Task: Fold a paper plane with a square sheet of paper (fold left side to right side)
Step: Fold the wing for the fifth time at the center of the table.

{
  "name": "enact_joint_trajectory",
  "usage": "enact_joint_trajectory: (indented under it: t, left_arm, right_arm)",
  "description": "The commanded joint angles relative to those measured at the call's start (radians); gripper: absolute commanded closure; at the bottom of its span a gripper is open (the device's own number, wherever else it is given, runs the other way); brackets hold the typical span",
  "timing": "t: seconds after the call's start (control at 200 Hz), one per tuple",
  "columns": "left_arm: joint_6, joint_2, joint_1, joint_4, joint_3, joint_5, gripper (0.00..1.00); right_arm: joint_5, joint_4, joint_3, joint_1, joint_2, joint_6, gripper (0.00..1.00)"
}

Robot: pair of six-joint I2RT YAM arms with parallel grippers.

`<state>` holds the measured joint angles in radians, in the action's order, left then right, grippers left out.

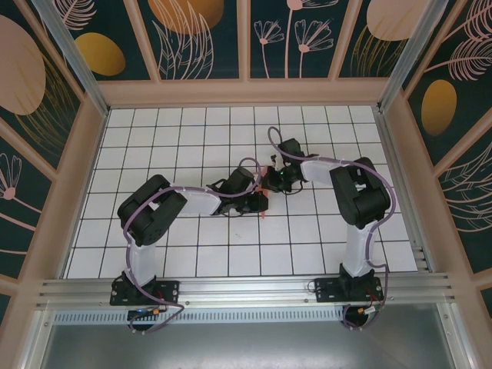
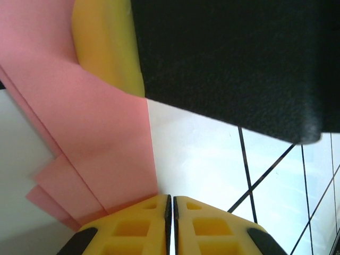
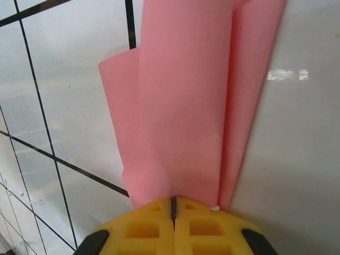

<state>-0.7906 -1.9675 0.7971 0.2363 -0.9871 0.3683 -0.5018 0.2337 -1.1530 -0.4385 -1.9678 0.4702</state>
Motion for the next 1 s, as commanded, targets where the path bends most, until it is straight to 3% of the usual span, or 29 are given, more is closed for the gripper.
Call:
enact_joint_trajectory:
  t: [0.0, 0.545, 0.996]
  left_arm:
    - [-0.003, -0.090, 0.029, -0.156, 0.054, 0.003, 0.85]
    - [-0.005, -0.095, 0.029, -0.153, 0.053, 0.004, 0.85]
    - [-0.007, -0.096, 0.029, -0.146, 0.055, 0.008, 0.86]
  right_arm:
    - [0.178, -0.080, -0.055, 0.049, -0.084, -0.043, 0.93]
    - [0.150, -0.059, -0.183, 0.113, -0.161, -0.087, 0.92]
    - [0.220, 0.006, -0.309, 0.146, -0.241, -0.150, 0.92]
